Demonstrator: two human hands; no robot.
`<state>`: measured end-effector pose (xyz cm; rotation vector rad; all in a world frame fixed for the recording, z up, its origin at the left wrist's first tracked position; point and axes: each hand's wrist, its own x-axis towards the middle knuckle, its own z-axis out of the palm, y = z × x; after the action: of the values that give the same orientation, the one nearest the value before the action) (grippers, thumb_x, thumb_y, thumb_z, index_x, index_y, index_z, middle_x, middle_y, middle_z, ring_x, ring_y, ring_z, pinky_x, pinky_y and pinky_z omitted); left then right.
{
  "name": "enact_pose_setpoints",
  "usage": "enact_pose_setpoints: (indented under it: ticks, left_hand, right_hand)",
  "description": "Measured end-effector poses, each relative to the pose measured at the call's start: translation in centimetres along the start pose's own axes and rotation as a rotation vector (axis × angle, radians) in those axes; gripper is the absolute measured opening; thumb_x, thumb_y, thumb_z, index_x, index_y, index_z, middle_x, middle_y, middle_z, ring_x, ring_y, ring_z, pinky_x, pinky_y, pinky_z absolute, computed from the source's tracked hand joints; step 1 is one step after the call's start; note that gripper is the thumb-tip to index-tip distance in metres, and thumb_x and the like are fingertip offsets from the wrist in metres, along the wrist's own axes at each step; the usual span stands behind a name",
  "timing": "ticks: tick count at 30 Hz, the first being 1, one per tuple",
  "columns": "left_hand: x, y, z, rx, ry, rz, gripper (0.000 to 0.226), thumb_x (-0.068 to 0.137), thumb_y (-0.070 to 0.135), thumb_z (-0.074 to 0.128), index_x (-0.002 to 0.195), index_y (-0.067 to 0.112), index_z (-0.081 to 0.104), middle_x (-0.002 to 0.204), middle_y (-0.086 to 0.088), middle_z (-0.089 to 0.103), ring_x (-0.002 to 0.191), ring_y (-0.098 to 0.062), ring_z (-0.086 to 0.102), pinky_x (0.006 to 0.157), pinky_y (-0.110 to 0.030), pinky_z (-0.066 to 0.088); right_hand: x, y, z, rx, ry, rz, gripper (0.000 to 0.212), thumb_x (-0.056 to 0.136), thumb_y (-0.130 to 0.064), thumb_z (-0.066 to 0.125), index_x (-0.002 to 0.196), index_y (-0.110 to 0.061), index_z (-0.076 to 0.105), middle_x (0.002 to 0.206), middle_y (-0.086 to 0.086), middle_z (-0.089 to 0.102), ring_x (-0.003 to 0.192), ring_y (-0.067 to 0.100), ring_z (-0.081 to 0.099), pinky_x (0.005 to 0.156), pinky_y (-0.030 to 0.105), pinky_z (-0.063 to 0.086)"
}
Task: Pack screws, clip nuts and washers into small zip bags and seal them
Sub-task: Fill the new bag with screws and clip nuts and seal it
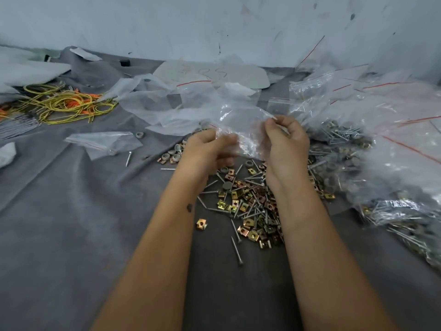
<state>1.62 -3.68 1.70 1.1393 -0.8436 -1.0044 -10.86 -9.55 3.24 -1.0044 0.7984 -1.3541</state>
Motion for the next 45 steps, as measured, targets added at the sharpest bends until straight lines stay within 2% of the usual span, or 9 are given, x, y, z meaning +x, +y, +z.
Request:
enact_pose_setpoints:
  ticks: [6, 12, 21, 25, 30, 33, 36, 40, 45]
  left_hand:
    - [-0.3, -0.5, -0.6, -0.125, 0.15, 0.08, 0.027, 0.096, -0.001, 0.048, 0.081, 0.014, 0.065, 0.062, 0.003, 0.058, 0.056, -0.01, 0.052, 0.055, -0.027, 0.044]
    - [-0.6, -0.7, -0.2, -0.005, 0.129, 0.149, 0.038, 0.088, -0.012, 0.05, 0.09, 0.023, 0.065, 0.086, -0.017, 0.06, 0.073, -0.028, 0.057, 0.059, -0.031, 0.05]
    - [-0.7, -0.5, -1.6, 0.049, 0.018, 0.166, 0.014, 0.084, -0.007, 0.064, 0.091, 0.004, 0.068, 0.078, -0.007, 0.074, 0.069, -0.02, 0.069, 0.061, -0.03, 0.057]
    - [-0.5, -0.3, -1.9, 0.078, 0.469, 0.171, 0.021, 0.087, -0.003, 0.064, 0.086, 0.018, 0.068, 0.074, 0.006, 0.07, 0.059, -0.009, 0.059, 0.056, -0.027, 0.051]
    - [-0.7, -0.6, -2.2, 0.415, 0.752, 0.291, 0.052, 0.084, 0.008, 0.065, 0.132, 0.021, 0.05, 0.14, -0.002, 0.039, 0.12, -0.014, 0.044, 0.095, -0.014, 0.037]
    - [-1.3, -0.7, -0.6, 0.723, 0.579, 0.477, 0.03, 0.082, 0.016, 0.066, 0.11, 0.028, 0.065, 0.121, 0.019, 0.056, 0.121, -0.013, 0.046, 0.103, -0.032, 0.038]
    - [-2.1, -0.6, 1.0, 0.626, 0.245, 0.441, 0.025, 0.087, 0.012, 0.064, 0.083, 0.037, 0.066, 0.08, 0.037, 0.059, 0.091, 0.003, 0.058, 0.08, -0.014, 0.046]
    - [-2.1, -1.1, 1.3, 0.631, 0.194, 0.356, 0.015, 0.085, 0.013, 0.064, 0.082, 0.026, 0.07, 0.076, 0.018, 0.06, 0.079, -0.007, 0.059, 0.07, -0.031, 0.051]
    - [-2.3, -0.8, 0.9, 0.481, 0.058, 0.273, 0.021, 0.081, 0.006, 0.073, 0.093, 0.017, 0.061, 0.079, 0.005, 0.063, 0.06, 0.001, 0.053, 0.053, -0.014, 0.045]
  right_hand:
    - [-1.2, 0.5, -0.7, 0.187, -0.295, 0.171, 0.031, 0.104, -0.028, 0.04, 0.097, -0.011, 0.065, 0.086, 0.009, 0.073, 0.069, 0.018, 0.068, 0.059, 0.028, 0.056]
    - [-2.4, 2.2, 0.7, -0.543, -0.471, -0.041, 0.027, 0.093, -0.026, 0.063, 0.12, -0.023, 0.068, 0.109, -0.009, 0.069, 0.101, 0.002, 0.063, 0.087, 0.02, 0.052]
    - [-2.5, 1.4, -0.1, -0.612, -0.404, -0.22, 0.031, 0.08, -0.013, 0.076, 0.105, -0.029, 0.066, 0.093, -0.013, 0.065, 0.084, -0.005, 0.059, 0.069, 0.014, 0.049]
    - [-2.2, 1.4, -0.7, -0.572, -0.167, -0.211, 0.015, 0.085, -0.019, 0.072, 0.073, -0.025, 0.067, 0.061, -0.013, 0.06, 0.052, -0.003, 0.051, 0.052, 0.011, 0.044]
    - [-1.6, 0.9, -1.3, -0.34, -0.167, 0.124, 0.015, 0.096, -0.015, 0.059, 0.088, -0.009, 0.071, 0.074, 0.002, 0.07, 0.063, 0.015, 0.067, 0.058, 0.024, 0.054]
    - [-1.8, 0.8, -1.1, -0.209, -0.247, 0.279, 0.015, 0.094, -0.01, 0.057, 0.092, -0.008, 0.071, 0.083, 0.002, 0.074, 0.076, 0.015, 0.072, 0.075, 0.032, 0.06]
    - [-1.9, 1.2, -1.3, -0.419, -0.277, 0.126, 0.021, 0.093, -0.017, 0.062, 0.079, -0.025, 0.075, 0.077, -0.006, 0.073, 0.077, 0.011, 0.069, 0.078, 0.034, 0.058]
    - [-1.8, 1.5, -1.3, -0.705, -0.184, -0.161, 0.009, 0.085, -0.019, 0.073, 0.078, -0.024, 0.077, 0.068, -0.009, 0.07, 0.069, 0.007, 0.066, 0.066, 0.03, 0.054]
    - [-2.0, 1.4, -0.9, -0.403, -0.114, 0.083, 0.02, 0.08, -0.013, 0.078, 0.065, -0.008, 0.066, 0.059, 0.007, 0.065, 0.053, 0.021, 0.062, 0.05, 0.035, 0.057]
